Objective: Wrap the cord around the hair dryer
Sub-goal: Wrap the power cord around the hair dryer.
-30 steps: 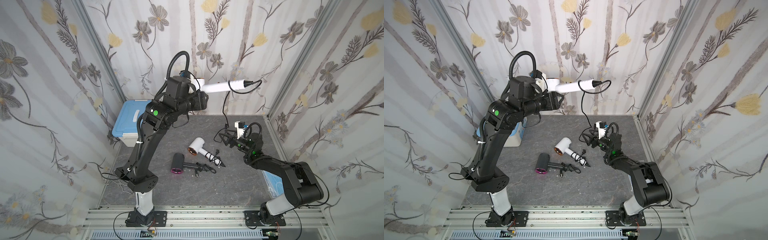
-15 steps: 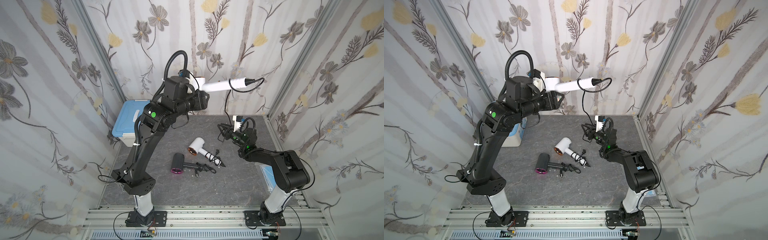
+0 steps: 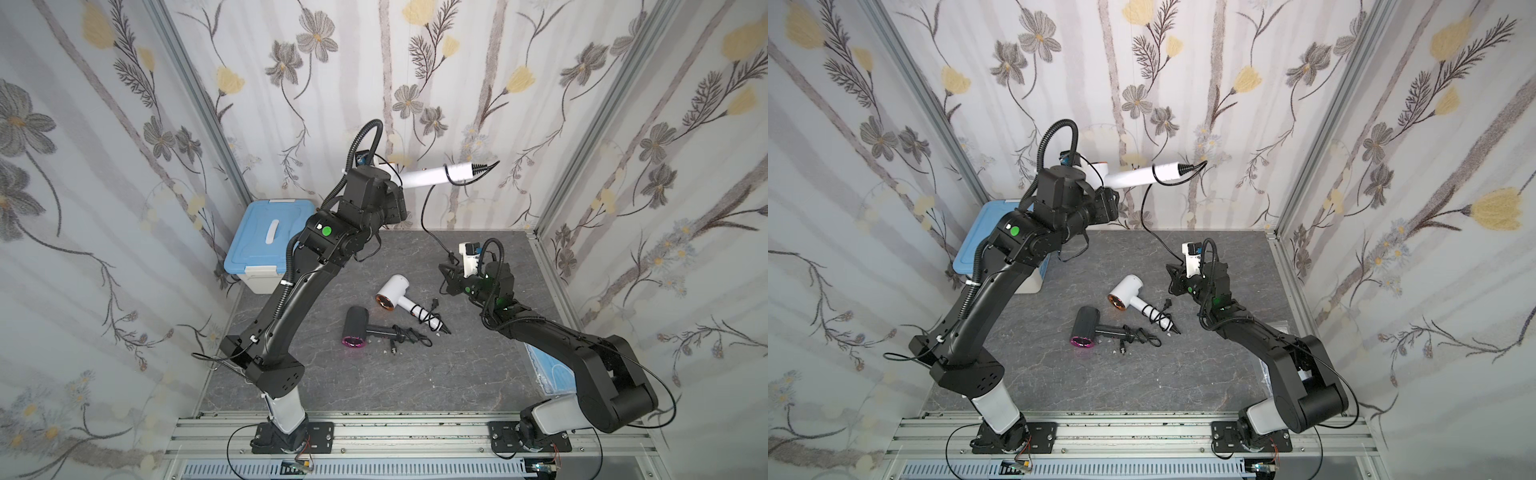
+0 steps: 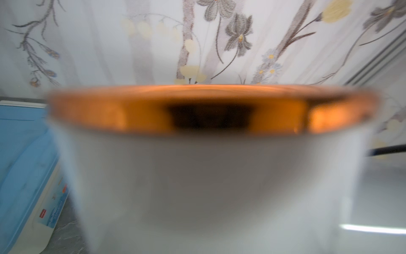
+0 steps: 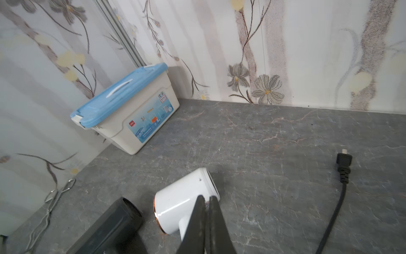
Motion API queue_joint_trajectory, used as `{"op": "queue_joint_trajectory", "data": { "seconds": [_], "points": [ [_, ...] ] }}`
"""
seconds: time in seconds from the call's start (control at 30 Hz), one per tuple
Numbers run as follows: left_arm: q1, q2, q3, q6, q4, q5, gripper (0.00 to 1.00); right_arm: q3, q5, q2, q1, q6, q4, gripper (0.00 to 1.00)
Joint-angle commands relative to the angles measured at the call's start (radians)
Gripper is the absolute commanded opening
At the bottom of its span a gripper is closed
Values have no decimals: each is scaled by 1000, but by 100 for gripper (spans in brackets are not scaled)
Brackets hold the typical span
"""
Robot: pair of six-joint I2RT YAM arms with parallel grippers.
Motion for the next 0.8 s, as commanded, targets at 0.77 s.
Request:
{"op": "queue_joint_trajectory", "data": {
  "seconds": [0.77],
  "points": [
    [172,120,-428,-34,229,-220,0,477,786,-392,293,-489,-1032,0]
  ]
}}
